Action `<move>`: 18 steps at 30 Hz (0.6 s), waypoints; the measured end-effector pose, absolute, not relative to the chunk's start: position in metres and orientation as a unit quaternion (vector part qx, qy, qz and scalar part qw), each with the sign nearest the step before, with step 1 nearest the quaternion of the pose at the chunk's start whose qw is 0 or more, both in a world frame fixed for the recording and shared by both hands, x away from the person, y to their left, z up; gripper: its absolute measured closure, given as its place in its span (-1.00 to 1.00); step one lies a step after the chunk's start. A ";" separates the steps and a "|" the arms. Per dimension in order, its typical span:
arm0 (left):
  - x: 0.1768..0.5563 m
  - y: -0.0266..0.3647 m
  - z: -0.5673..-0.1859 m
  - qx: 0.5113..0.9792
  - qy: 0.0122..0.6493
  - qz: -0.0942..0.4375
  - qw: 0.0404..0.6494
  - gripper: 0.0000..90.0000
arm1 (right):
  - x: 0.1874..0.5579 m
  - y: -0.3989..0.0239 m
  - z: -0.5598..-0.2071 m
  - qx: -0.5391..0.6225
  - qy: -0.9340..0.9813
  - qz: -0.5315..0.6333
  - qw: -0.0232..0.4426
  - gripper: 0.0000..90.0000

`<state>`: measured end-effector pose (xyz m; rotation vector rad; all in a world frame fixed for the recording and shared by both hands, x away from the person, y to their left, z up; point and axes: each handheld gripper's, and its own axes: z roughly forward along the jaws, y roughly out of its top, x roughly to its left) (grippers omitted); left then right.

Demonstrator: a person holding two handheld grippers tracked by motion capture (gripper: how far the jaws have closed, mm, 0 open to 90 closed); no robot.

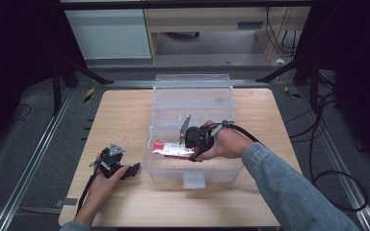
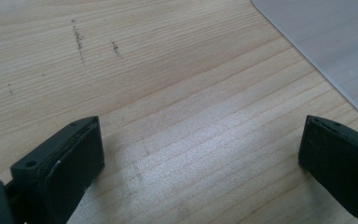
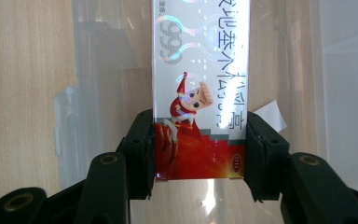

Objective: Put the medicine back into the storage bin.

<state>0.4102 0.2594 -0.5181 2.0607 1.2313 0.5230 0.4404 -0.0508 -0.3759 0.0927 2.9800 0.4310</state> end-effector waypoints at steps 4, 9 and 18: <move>0.410 0.259 -0.518 0.790 0.472 0.200 0.336 -1.00 | 0.444 -0.044 -0.380 0.026 0.988 0.140 0.063 0.15; 0.410 0.259 -0.518 0.790 0.472 0.201 0.335 -1.00 | 0.447 -0.035 -0.385 0.021 0.989 0.136 0.059 0.15; 0.410 0.259 -0.518 0.790 0.472 0.201 0.336 -1.00 | 0.447 -0.028 -0.390 0.021 0.990 0.126 0.054 0.15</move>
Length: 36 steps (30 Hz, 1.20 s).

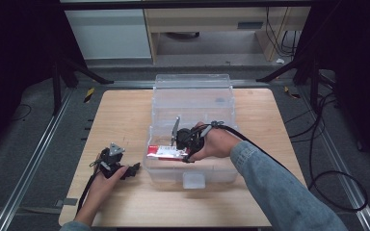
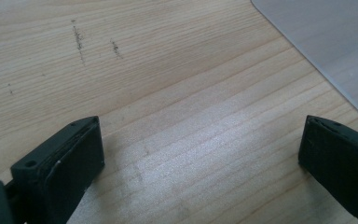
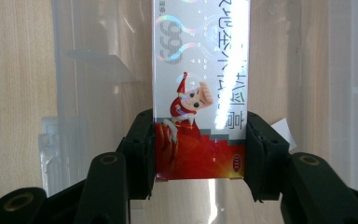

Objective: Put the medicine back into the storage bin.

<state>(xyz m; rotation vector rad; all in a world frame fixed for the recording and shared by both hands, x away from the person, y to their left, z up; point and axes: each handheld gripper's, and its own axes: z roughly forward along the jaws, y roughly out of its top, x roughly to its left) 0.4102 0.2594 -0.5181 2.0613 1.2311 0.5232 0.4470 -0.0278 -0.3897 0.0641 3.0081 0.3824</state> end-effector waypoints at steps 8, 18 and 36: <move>0.410 0.259 -0.518 0.790 0.472 0.201 0.336 -1.00 | 0.445 -0.023 -0.397 0.020 0.992 0.113 0.047 0.15; 0.410 0.259 -0.518 0.790 0.472 0.200 0.336 -1.00 | 0.445 -0.019 -0.405 0.020 0.993 0.112 0.044 0.15; 0.410 0.259 -0.518 0.790 0.471 0.201 0.336 -1.00 | 0.451 -0.015 -0.422 0.021 0.995 0.096 0.033 0.14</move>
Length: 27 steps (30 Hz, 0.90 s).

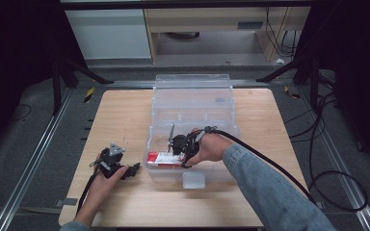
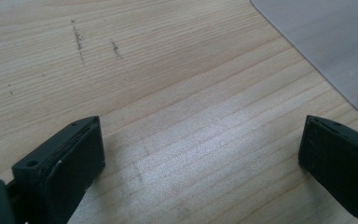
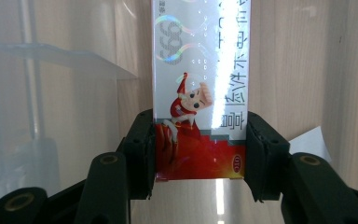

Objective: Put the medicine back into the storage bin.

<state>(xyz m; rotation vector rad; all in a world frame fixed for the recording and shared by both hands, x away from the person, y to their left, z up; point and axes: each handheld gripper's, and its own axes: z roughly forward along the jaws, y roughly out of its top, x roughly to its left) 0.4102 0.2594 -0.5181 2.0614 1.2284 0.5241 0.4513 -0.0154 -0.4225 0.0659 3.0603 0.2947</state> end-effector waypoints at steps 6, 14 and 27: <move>0.410 0.259 -0.518 0.791 0.471 0.201 0.336 -1.00 | 0.454 -0.016 -0.431 0.025 0.995 0.097 0.029 0.14; 0.410 0.259 -0.518 0.791 0.471 0.201 0.336 -1.00 | 0.457 -0.015 -0.441 0.031 0.995 0.092 0.019 0.14; 0.410 0.259 -0.518 0.790 0.471 0.202 0.337 -1.00 | 0.459 -0.013 -0.452 0.029 0.996 0.081 0.006 0.14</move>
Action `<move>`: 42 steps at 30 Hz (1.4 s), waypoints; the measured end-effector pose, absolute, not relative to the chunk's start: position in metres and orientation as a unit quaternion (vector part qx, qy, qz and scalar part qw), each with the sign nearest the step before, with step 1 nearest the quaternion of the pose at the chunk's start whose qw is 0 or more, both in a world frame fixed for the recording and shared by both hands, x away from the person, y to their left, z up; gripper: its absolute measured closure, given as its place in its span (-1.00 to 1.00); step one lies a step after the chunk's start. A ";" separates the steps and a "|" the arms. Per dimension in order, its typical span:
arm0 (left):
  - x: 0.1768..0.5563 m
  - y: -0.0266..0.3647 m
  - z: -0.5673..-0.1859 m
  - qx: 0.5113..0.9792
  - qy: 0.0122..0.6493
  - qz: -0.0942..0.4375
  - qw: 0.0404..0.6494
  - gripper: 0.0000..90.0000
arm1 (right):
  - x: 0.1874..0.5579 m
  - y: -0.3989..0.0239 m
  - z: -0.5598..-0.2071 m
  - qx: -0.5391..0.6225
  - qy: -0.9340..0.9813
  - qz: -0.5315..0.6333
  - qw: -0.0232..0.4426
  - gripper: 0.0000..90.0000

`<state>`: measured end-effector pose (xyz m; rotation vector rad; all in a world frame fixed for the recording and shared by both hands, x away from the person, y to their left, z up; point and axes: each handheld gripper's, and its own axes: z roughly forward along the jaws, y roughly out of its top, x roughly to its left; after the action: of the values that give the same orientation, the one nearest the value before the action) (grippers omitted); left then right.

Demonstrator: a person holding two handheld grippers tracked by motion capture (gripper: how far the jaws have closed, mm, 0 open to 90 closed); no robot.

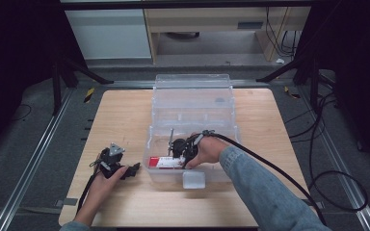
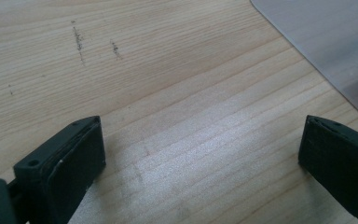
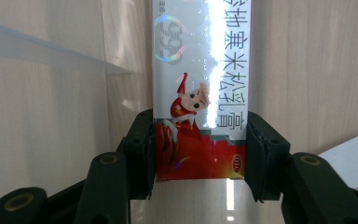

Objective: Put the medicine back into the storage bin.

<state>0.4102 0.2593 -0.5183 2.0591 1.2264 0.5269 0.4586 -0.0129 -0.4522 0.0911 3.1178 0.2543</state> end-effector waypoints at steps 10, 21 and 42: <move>0.410 0.259 -0.518 0.790 0.470 0.202 0.337 -1.00 | 0.460 -0.012 -0.461 0.025 0.997 0.074 -0.004 0.14; 0.410 0.259 -0.518 0.791 0.470 0.202 0.337 -1.00 | 0.459 -0.012 -0.462 0.026 0.997 0.074 -0.005 0.13; 0.410 0.259 -0.518 0.790 0.470 0.202 0.337 -1.00 | 0.454 -0.018 -0.431 0.036 0.989 0.144 0.026 0.20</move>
<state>0.4102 0.2593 -0.5183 2.0602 1.2244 0.5268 0.4544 -0.0180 -0.4310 0.1110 3.0551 0.4436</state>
